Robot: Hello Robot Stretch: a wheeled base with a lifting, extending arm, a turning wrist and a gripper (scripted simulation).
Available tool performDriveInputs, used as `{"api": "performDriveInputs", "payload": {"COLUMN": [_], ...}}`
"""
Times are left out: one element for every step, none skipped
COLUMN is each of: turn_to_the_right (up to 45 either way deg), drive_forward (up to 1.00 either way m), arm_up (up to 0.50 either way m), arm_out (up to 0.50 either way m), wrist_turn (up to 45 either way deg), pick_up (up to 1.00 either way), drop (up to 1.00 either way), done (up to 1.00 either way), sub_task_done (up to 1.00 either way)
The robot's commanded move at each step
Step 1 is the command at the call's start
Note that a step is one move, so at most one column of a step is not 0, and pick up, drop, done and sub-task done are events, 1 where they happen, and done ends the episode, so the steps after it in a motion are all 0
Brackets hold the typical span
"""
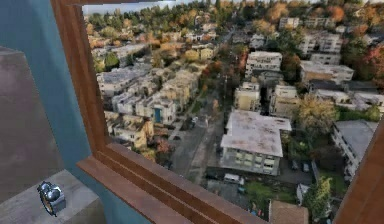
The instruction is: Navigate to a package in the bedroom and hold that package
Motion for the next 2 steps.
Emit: {"api": "performDriveInputs", "payload": {"turn_to_the_right": [0.0, 0.0], "drive_forward": [0.00, 0.00], "arm_up": [0.00, 0.00], "arm_out": [0.00, 0.00], "wrist_turn": [45.0, 45.0], "pick_up": [0.00, 0.00], "drop": [0.00, 0.00], "done": [0.00, 0.00], "sub_task_done": [0.00, 0.00]}}
